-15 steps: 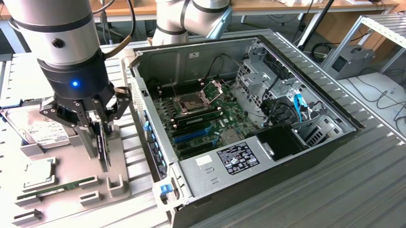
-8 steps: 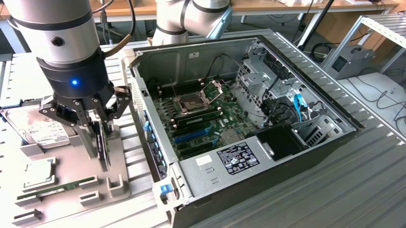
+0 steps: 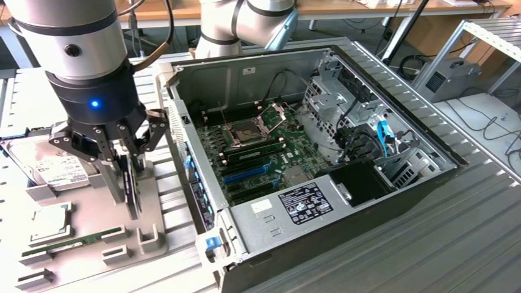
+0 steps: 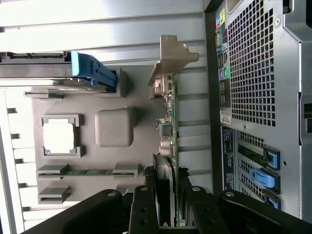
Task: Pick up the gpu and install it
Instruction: 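Pick up the gpu and move the gpu toward the slot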
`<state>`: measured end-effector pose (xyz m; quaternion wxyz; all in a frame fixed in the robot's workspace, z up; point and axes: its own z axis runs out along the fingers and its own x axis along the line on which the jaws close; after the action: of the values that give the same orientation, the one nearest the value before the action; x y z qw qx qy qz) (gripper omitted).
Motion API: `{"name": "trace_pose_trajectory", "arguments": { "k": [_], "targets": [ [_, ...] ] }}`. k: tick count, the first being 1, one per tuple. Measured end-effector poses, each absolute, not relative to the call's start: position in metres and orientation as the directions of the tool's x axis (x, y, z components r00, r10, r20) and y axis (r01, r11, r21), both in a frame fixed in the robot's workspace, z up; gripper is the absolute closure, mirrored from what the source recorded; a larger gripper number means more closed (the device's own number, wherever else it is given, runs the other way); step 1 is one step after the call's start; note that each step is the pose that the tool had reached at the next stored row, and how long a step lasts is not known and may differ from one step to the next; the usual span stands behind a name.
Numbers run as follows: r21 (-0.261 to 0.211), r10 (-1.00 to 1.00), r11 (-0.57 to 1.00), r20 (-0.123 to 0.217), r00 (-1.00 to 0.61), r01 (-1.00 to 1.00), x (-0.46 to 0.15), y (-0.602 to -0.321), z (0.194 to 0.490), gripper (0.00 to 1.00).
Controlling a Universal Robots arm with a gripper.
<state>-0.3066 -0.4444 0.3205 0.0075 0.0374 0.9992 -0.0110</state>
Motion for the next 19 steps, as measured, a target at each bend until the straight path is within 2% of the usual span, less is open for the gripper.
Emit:
{"name": "trace_pose_trajectory", "arguments": {
  "k": [19],
  "targets": [
    [-0.021, 0.075, 0.997, -0.016, -0.997, 0.075, -0.3066, -0.4444, 0.3271, 0.71]
  ]
}}
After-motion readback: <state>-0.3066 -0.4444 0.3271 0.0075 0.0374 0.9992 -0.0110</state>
